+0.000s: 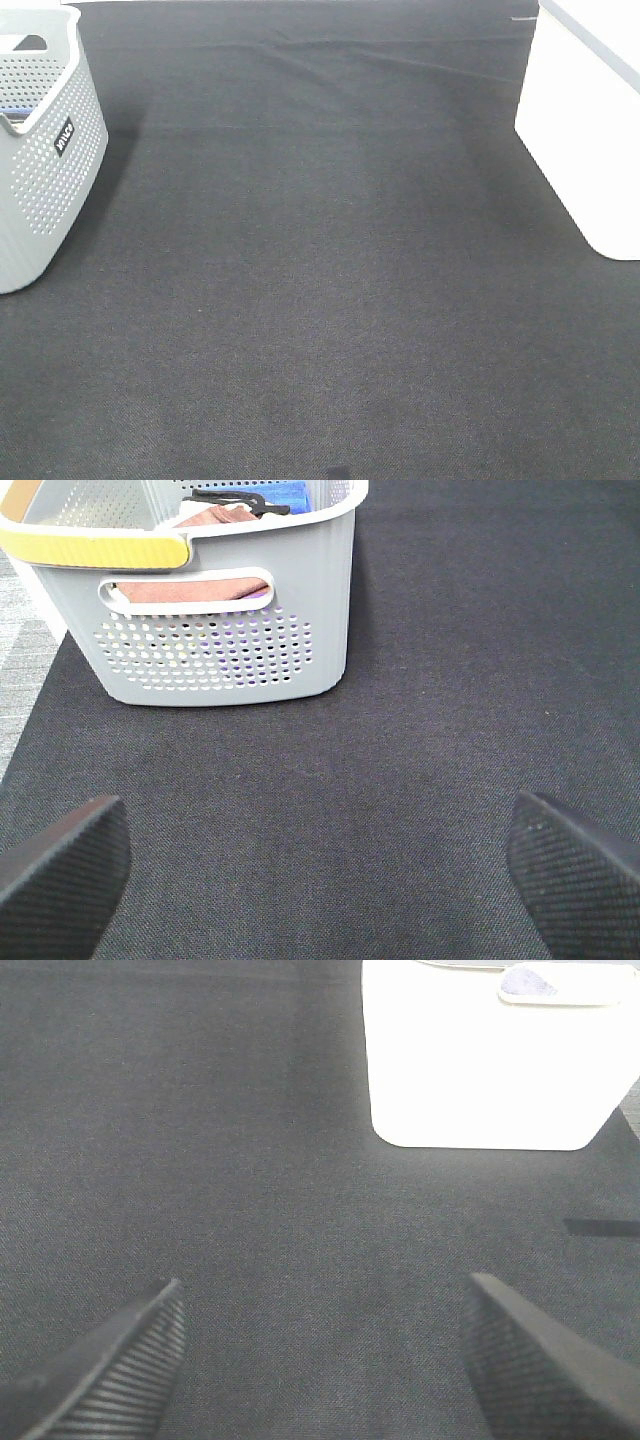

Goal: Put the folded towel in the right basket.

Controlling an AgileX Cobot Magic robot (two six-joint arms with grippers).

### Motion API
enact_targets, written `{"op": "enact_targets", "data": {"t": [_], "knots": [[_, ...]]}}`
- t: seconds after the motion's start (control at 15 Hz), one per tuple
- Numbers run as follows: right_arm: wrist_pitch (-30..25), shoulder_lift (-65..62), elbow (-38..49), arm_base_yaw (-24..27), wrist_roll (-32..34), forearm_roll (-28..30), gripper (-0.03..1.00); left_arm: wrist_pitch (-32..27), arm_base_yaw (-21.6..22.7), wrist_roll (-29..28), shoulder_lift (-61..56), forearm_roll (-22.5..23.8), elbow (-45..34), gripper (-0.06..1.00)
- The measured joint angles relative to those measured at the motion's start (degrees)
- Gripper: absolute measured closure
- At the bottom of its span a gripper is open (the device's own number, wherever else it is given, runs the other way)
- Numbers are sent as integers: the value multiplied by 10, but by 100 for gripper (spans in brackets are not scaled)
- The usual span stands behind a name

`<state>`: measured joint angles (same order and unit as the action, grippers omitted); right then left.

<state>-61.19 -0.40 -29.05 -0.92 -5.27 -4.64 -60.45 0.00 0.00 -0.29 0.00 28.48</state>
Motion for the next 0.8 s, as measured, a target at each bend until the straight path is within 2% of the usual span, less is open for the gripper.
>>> {"op": "enact_targets", "data": {"t": [0.8], "knots": [[0, 0, 0, 0, 0, -1, 24, 0, 0, 0, 0, 0, 0, -3]]}}
